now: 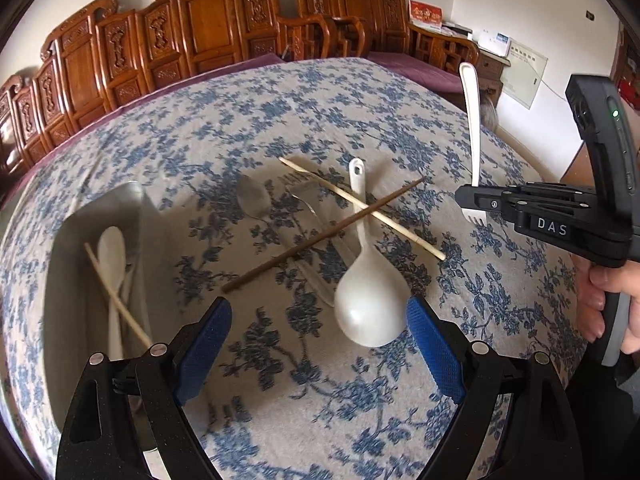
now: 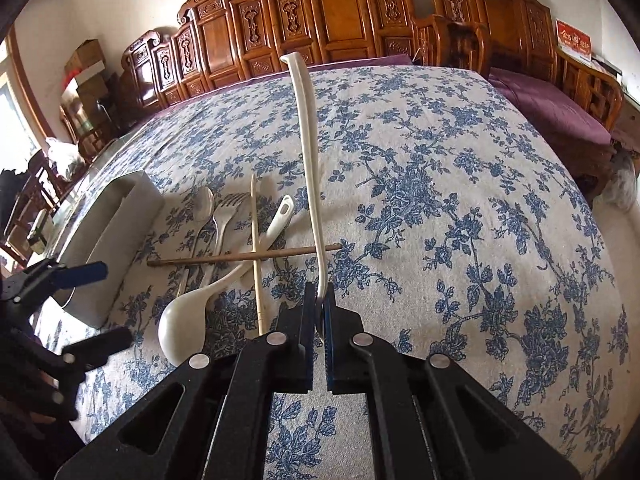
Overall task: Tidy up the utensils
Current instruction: 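Grasp the white plastic fork with the right tool and lift it, then grasp the large white plastic ladle with the left tool while the right tool holds the fork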
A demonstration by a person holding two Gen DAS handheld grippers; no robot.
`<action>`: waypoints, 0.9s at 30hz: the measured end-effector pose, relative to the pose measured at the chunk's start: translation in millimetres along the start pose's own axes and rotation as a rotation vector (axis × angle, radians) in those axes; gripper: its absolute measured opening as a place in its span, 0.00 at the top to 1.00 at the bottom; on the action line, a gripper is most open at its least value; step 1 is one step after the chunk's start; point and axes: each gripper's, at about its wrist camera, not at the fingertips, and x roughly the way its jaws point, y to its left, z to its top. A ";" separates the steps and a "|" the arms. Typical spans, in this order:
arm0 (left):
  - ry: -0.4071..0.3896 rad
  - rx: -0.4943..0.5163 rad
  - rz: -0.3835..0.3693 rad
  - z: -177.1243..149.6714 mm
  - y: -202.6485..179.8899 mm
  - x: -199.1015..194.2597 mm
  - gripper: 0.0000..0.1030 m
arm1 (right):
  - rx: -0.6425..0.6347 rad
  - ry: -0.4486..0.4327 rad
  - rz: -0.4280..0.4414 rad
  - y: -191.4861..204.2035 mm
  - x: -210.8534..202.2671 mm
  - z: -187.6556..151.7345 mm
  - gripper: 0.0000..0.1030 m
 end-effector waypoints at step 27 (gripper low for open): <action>0.191 0.098 0.060 47.0 -46.2 68.8 0.77 | 0.094 -0.023 0.041 -16.8 -7.9 1.9 0.95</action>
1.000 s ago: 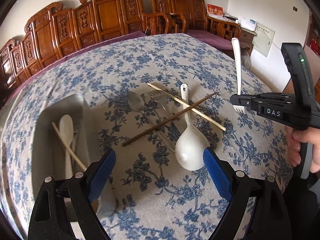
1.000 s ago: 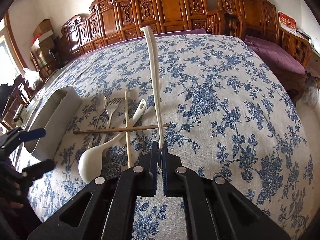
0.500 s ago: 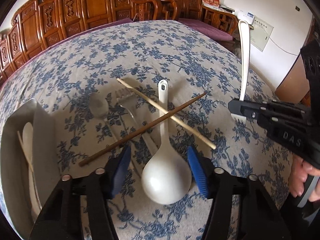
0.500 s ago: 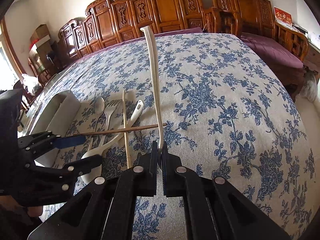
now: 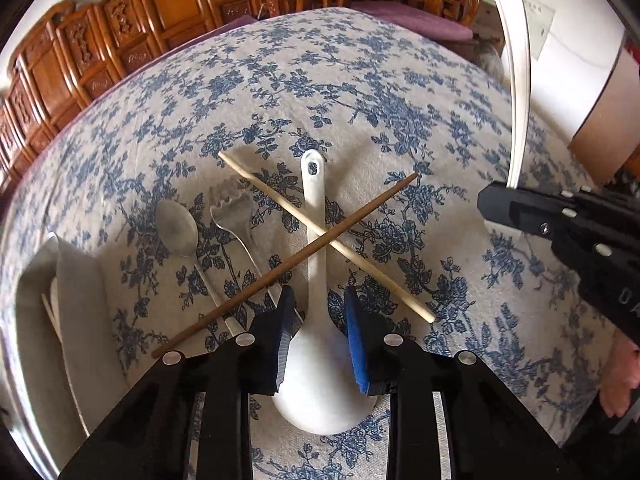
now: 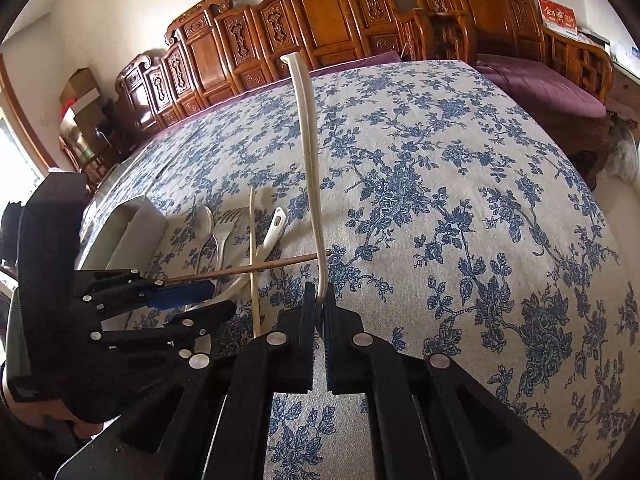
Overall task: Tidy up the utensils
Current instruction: 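Grasp the large white plastic ladle with the left tool while the right tool holds the fork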
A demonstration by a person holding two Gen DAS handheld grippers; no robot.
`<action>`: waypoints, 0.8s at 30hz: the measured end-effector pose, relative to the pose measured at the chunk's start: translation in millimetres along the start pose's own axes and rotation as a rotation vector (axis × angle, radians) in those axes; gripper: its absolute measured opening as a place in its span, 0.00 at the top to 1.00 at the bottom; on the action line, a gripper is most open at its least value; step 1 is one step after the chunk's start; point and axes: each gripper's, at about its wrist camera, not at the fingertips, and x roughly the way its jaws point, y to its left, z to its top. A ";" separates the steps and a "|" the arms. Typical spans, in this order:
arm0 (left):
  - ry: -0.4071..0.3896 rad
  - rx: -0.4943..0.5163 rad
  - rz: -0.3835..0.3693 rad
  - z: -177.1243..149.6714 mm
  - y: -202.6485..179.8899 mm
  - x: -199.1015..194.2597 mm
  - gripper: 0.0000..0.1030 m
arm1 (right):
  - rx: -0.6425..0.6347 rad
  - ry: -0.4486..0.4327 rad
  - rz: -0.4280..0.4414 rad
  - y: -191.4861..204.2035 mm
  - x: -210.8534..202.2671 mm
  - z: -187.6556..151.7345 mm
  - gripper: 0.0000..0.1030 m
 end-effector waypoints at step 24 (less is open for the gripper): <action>0.057 0.176 0.041 -5.0 -19.0 -1.5 0.92 | 0.024 0.005 0.011 -1.9 0.1 0.8 0.95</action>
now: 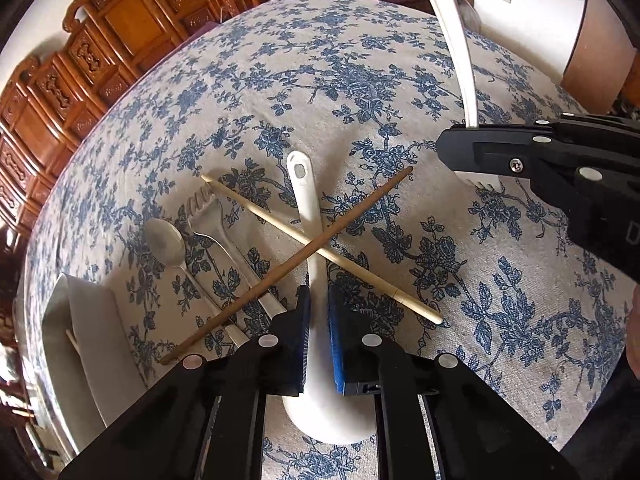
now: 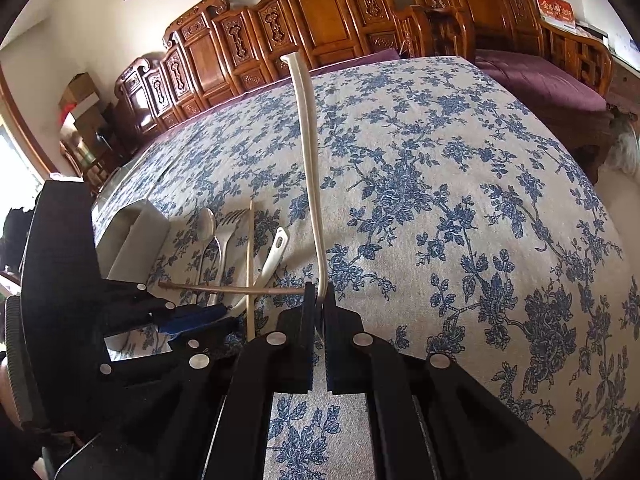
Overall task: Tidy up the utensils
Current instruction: 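Grasp the large white plastic ladle with the left tool while the right tool holds the fork, then lift the white ladle and carry it toward the tray with the left tool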
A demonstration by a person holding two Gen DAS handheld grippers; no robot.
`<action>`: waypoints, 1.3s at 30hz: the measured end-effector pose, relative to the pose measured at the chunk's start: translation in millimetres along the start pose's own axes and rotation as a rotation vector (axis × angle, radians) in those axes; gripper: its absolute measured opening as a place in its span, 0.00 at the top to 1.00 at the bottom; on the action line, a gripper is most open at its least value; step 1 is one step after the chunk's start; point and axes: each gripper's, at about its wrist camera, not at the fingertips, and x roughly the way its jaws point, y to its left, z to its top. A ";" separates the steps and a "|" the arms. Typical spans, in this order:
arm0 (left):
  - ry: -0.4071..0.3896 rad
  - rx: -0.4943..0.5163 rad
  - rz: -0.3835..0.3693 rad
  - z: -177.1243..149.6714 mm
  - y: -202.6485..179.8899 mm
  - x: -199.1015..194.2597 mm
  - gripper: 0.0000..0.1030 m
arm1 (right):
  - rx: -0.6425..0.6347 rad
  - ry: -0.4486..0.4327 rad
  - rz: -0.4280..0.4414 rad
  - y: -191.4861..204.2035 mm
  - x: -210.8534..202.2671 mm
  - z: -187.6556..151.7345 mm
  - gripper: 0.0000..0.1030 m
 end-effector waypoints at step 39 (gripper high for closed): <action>-0.306 -0.228 -0.053 25.9 51.8 -136.6 0.92 | -0.006 -0.019 0.004 6.6 -8.3 0.2 0.95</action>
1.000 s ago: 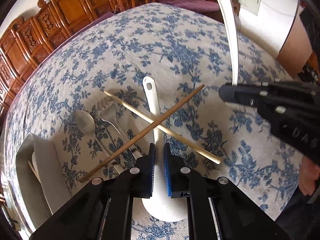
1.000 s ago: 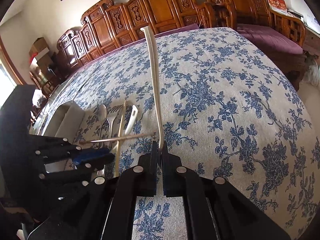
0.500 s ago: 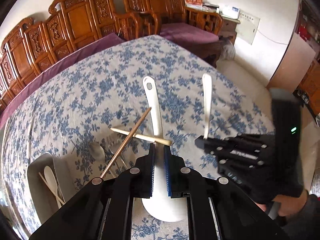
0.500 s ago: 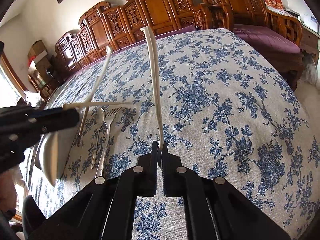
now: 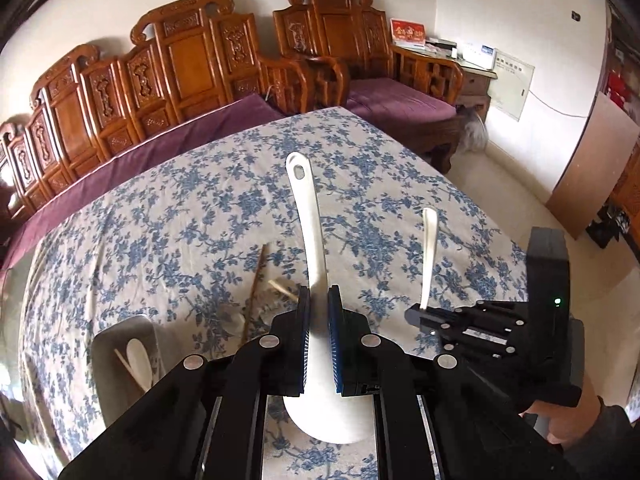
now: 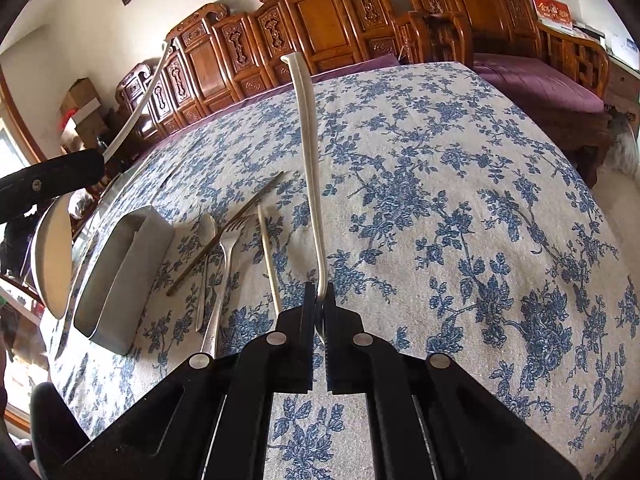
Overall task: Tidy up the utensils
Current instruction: 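Lift the white ladle and carry it toward the tray with the left tool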
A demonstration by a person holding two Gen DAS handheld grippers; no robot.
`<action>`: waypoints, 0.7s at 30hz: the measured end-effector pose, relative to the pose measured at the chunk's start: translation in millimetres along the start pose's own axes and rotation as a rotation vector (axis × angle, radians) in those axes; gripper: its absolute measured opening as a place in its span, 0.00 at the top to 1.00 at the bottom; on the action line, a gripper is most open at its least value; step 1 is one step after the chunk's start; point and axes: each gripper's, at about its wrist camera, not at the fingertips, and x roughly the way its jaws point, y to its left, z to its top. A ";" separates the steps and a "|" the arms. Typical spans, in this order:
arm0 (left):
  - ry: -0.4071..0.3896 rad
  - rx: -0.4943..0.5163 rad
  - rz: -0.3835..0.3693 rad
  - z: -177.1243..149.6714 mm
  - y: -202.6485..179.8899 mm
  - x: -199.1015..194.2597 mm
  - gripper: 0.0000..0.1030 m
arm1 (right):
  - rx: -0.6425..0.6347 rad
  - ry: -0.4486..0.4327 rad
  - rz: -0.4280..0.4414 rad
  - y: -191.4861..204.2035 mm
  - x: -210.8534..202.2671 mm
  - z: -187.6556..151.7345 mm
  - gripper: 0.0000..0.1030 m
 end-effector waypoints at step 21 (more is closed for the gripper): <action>0.045 -0.131 0.124 -72.9 117.5 -7.2 0.92 | -0.214 0.044 0.032 74.7 7.7 -15.4 0.95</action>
